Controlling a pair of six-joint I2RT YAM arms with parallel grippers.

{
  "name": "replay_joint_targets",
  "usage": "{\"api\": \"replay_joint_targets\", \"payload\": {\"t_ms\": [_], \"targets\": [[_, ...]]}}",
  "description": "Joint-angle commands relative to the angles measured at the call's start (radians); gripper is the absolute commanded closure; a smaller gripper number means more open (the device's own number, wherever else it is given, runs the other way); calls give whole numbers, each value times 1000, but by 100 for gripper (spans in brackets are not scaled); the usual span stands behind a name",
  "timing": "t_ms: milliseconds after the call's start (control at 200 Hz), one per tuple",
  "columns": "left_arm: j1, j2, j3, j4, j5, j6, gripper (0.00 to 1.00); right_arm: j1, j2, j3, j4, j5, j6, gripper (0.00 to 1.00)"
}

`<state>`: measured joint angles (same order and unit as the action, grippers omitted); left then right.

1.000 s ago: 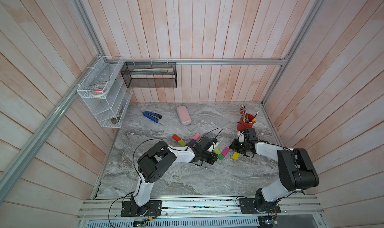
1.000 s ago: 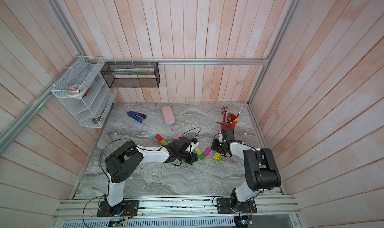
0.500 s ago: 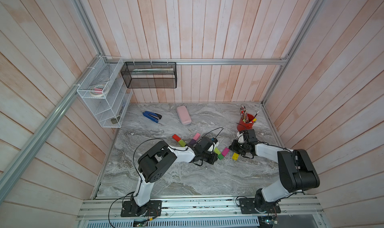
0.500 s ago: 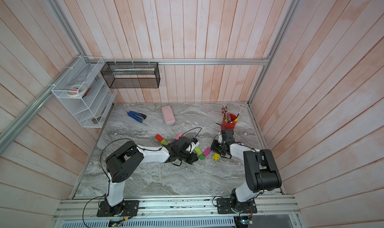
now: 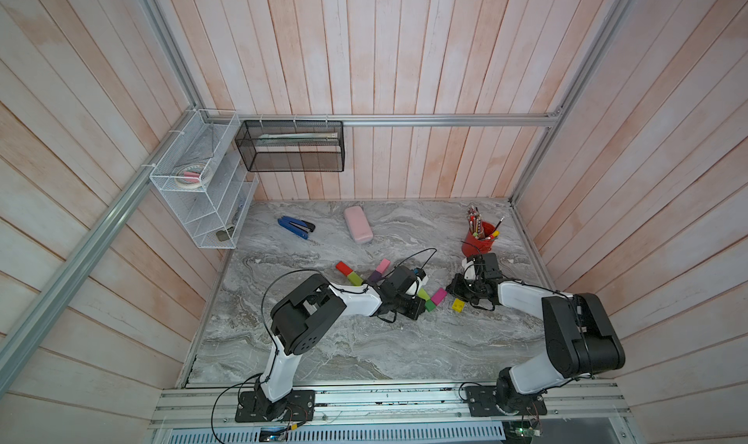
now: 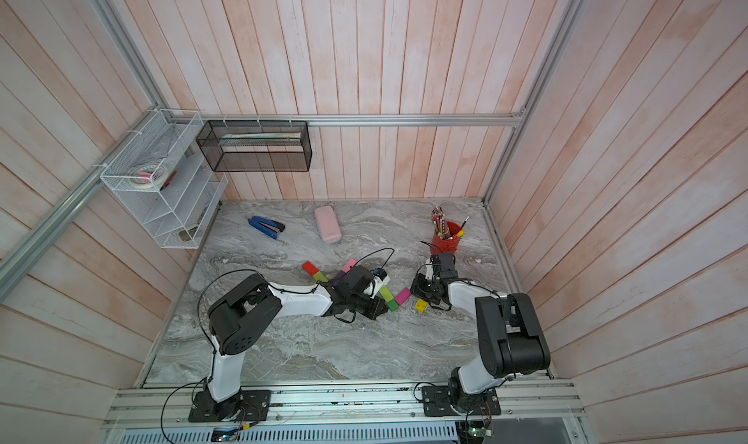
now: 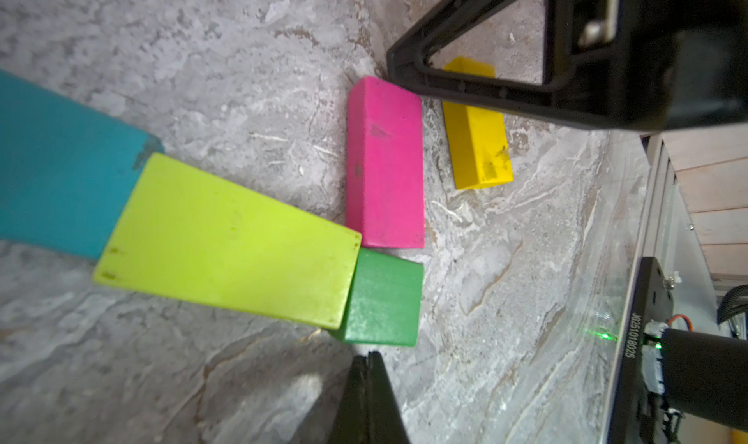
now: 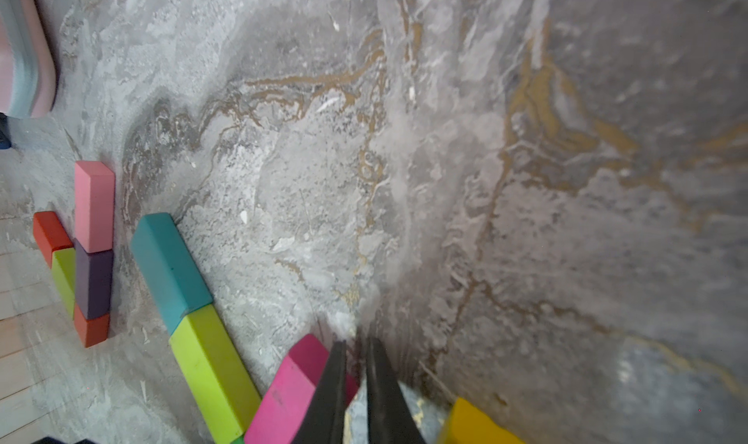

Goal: Assemble the letter v with building blocks
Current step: Adjust the building block at the center of the board.

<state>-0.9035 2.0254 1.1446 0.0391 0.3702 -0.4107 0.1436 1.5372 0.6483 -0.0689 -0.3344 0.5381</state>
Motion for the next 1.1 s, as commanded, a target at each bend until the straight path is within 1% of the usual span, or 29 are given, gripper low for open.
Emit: {"api": "replay_joint_targets", "payload": {"t_ms": [0,290,515,680,790,915,1025,1095], "targets": [[-5,35,17,-47,3,18,100,6,-12,-31,-64,46,12,86],[-5,37,21,-53,3,21,100,5,-36,-39,-87,76,17,85],[-5,48,35,-66,-2,18,100,6,-88,-42,-121,100,14,84],[-5,44,32,-70,-19,14,100,7,-139,-69,-137,86,23,84],[-5,35,23,-68,-41,7,100,10,-198,-118,-114,42,44,84],[-5,-20,-38,-21,-85,-10,100,51,-262,-156,-110,20,59,84],[-5,-97,-132,84,-88,-11,100,107,-306,-185,-100,17,92,84],[-5,-128,-169,119,-94,-12,100,133,-315,-204,-86,12,116,84]]}}
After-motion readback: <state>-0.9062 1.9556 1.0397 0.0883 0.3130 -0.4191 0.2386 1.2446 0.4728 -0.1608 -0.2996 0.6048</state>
